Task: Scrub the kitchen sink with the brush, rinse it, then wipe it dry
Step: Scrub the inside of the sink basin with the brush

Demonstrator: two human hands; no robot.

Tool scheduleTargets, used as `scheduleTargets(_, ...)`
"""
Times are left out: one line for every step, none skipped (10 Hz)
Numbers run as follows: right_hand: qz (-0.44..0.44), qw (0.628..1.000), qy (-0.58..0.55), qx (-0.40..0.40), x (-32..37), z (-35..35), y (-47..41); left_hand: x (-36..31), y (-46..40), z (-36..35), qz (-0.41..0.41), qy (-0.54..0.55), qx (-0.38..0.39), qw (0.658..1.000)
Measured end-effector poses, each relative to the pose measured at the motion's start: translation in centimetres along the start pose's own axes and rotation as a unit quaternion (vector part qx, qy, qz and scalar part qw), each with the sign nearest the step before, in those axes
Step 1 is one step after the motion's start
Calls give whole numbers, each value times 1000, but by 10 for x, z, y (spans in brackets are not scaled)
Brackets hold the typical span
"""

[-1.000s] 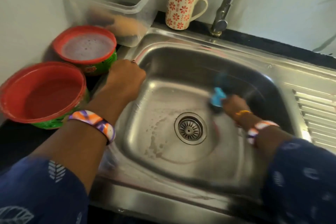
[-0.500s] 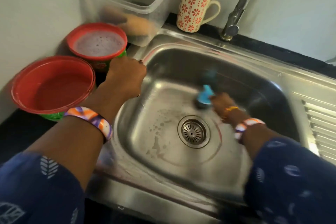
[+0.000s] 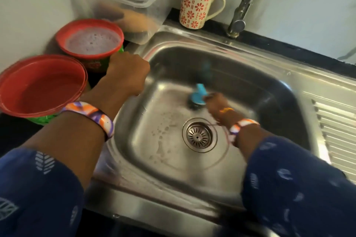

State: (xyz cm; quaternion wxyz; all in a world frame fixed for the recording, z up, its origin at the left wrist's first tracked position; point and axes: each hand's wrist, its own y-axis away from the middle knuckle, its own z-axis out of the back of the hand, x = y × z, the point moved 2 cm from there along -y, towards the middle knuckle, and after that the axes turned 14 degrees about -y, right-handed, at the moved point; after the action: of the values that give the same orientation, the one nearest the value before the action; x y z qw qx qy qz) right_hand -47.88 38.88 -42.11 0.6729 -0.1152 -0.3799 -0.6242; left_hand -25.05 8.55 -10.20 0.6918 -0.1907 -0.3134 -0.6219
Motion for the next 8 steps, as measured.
scheduleTargets(-16, 997, -23, -70, 173, 99, 224, -4, -1, 1, -8, -14, -4, 1000)
scheduleTargets(-99, 981, -117, -119, 176, 92, 171, -8, -3, 6, -15, -13, -13, 1000)
scheduleTargets(-12, 999, -27, -40, 92, 17, 69, -11, -4, 8, -11, -9, -24, 1000)
scheduleTargets(97, 991, 7, -96, 66, -102, -58, -9, -8, 9, 7, -9, -14, 1000)
scheduleTargets(64, 997, -27, -18, 113, -44, 42, -7, -8, 10, 10, -3, -11, 1000)
scheduleTargets(14, 998, -53, 1, 161, 86, 189, -7, -6, 8, 9, -5, -14, 1000)
scheduleTargets(-98, 994, -57, 1, 137, 105, 207, -9, -5, 6, 9, -4, -21, 1000)
scheduleTargets(-106, 985, 38, 129, 111, 93, 257, -8, -5, 8, 8, 5, -25, 1000)
